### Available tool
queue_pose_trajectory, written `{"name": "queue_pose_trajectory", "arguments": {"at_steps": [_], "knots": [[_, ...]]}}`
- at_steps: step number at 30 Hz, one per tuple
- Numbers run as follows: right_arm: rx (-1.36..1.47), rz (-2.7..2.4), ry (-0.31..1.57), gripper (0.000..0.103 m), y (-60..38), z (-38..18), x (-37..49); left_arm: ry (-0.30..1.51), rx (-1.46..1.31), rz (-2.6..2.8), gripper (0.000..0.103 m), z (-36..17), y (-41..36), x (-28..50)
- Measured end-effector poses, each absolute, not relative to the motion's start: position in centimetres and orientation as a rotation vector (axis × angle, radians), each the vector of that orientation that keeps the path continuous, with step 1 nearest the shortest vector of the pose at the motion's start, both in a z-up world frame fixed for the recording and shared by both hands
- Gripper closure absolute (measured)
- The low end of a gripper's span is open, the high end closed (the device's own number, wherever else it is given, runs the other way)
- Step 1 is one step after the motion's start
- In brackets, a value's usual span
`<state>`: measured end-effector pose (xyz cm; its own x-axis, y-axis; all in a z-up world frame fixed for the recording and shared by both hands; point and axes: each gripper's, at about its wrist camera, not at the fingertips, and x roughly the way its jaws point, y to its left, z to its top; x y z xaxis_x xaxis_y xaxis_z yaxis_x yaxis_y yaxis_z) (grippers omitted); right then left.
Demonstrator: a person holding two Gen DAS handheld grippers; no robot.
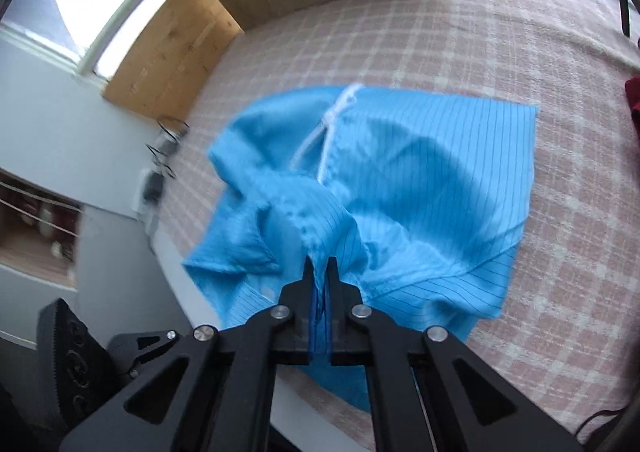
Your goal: Fold clothes
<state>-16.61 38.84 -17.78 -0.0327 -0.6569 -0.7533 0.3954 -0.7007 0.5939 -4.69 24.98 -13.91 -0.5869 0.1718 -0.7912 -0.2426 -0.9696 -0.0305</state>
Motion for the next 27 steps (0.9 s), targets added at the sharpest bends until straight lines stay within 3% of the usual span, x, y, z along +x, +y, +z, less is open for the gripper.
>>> {"name": "queue_pose_trajectory", "arguments": {"at_steps": [6, 10, 14, 19, 21, 27], "knots": [[1.497, -1.777, -0.539, 0.101, 40.8, -19.0, -16.4, 0.219, -1.260, 2.789, 0.101, -14.2, 24.0, -5.0], [1.597, -1.806, -0.443, 0.101, 40.4, -22.5, -15.6, 0.259, -1.338, 2.732, 0.101, -17.4, 24.4, -4.8], [1.640, -1.758, -0.496, 0.099, 41.1, -24.3, -16.0, 0.333, -1.355, 2.678, 0.101, -18.9, 25.3, -4.0], [1.543, -1.899, -0.208, 0.091, 38.9, -21.6, -16.6, 0.326, -1.349, 2.614, 0.101, -18.8, 26.3, -4.2], [1.509, -1.871, -0.183, 0.091, 37.7, -21.0, -17.2, 0.329, -1.351, 2.621, 0.101, -18.8, 26.3, -4.4], [1.600, -1.623, -0.472, 0.099, 37.7, -23.7, -20.1, 0.376, -1.346, 2.620, 0.101, -18.7, 26.7, -3.9]]}}
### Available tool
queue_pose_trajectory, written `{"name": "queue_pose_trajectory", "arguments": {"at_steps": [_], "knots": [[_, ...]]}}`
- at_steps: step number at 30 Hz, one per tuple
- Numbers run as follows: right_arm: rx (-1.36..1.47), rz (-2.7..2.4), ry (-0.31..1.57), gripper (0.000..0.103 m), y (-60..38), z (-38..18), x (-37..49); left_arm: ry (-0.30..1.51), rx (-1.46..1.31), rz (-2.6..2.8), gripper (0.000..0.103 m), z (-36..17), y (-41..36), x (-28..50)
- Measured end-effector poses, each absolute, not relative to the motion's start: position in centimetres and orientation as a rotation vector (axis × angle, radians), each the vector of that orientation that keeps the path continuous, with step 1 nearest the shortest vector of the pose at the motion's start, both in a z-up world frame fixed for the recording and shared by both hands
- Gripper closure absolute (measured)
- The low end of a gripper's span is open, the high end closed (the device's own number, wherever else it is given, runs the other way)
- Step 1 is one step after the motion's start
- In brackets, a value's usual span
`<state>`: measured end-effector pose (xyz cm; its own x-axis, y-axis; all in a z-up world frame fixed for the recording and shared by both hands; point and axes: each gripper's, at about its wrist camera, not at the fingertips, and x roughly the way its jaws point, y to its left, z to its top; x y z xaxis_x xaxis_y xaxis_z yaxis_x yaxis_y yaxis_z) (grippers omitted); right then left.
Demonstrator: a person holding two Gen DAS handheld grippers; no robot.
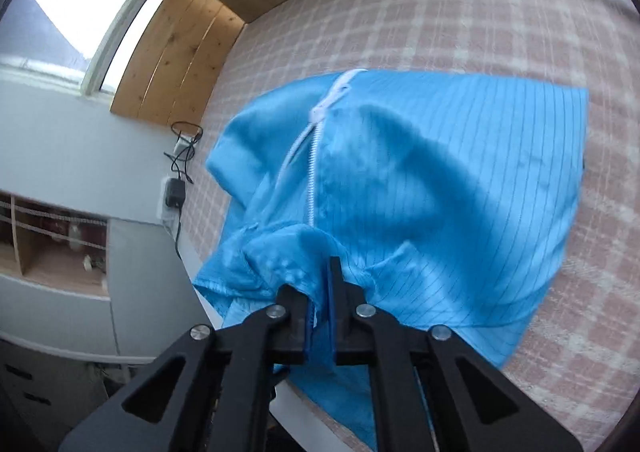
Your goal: Fold clothes
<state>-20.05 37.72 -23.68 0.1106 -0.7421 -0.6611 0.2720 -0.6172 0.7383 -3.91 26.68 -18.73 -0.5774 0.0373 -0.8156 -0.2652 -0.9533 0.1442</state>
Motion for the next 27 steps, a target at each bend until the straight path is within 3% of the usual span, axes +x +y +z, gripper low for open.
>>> {"name": "queue_pose_trajectory", "arguments": {"at_steps": [5, 7, 14, 16, 22, 27], "knots": [[1.529, -1.408, -0.956, 0.100, 41.4, -25.7, -20.4, 0.392, -1.351, 2.579, 0.101, -19.3, 27.5, -3.1], [1.486, -1.362, -1.059, 0.100, 42.2, -26.5, -20.2, 0.393, -1.359, 2.550, 0.101, -19.6, 28.0, -3.0], [1.491, -1.413, -1.038, 0.100, 43.5, -27.7, -19.6, 0.325, -1.386, 2.426, 0.085, -16.8, 26.1, -1.7], [1.489, -1.396, -1.045, 0.100, 43.7, -27.8, -19.8, 0.271, -1.383, 2.420, 0.076, -15.1, 24.7, -2.0], [1.477, -1.419, -0.899, 0.100, 42.4, -25.8, -19.9, 0.062, -1.319, 2.423, 0.074, -11.0, 21.2, -6.8], [1.488, -1.514, -0.773, 0.100, 43.2, -24.8, -20.1, 0.007, -1.340, 2.327, 0.074, -13.1, 22.6, -11.8]]}}
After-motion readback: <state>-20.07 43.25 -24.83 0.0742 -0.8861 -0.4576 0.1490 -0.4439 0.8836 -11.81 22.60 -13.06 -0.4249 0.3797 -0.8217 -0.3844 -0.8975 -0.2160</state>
